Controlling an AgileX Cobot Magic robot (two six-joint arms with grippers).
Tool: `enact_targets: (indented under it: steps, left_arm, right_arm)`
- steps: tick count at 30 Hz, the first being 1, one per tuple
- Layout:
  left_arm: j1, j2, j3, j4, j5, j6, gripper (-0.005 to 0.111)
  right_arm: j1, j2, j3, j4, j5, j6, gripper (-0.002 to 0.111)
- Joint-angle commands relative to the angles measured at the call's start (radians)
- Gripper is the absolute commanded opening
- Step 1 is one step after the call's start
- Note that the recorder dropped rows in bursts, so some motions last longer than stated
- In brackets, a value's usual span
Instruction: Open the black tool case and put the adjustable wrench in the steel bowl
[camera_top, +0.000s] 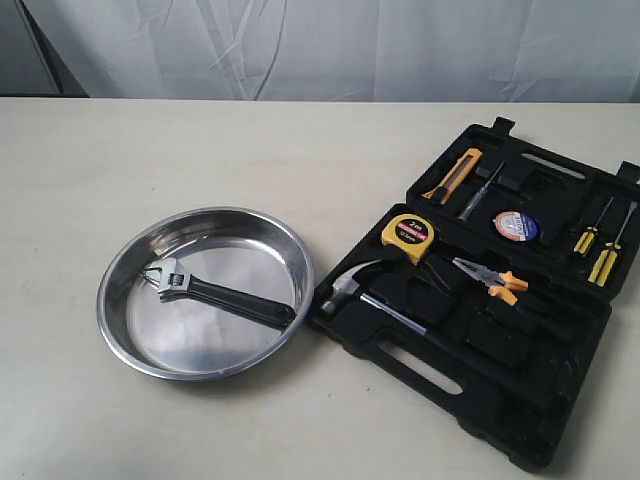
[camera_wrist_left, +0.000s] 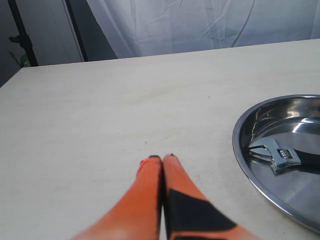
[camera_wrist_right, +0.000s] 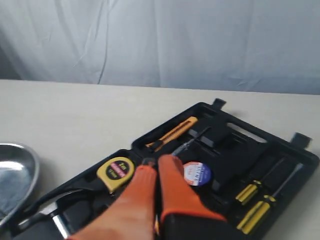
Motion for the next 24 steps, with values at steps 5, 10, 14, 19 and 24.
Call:
enact_targets:
  steps: [5, 10, 14, 19, 24]
  left_arm:
    - [0.004, -0.003, -0.003, 0.004, -0.010, -0.002, 0.000]
    - [0.004, -0.003, -0.003, 0.004, -0.010, -0.002, 0.000]
    - [0.004, -0.003, -0.003, 0.004, -0.010, -0.002, 0.000]
    - [0.004, -0.003, -0.003, 0.004, -0.010, -0.002, 0.000]
    - [0.004, -0.003, -0.003, 0.004, -0.010, -0.002, 0.000]
  right_arm:
    - [-0.245, -0.347, 0.286, 0.067, -0.055, -0.010, -0.001]
    - [-0.253, -0.347, 0.286, 0.070, -0.006, -0.007, -0.001]
    - [-0.253, -0.347, 0.286, 0.070, -0.006, -0.007, -0.001]
    - [-0.253, -0.347, 0.286, 0.070, -0.006, -0.007, -0.001]
    - [-0.253, -0.347, 0.286, 0.070, -0.006, -0.004, -0.001]
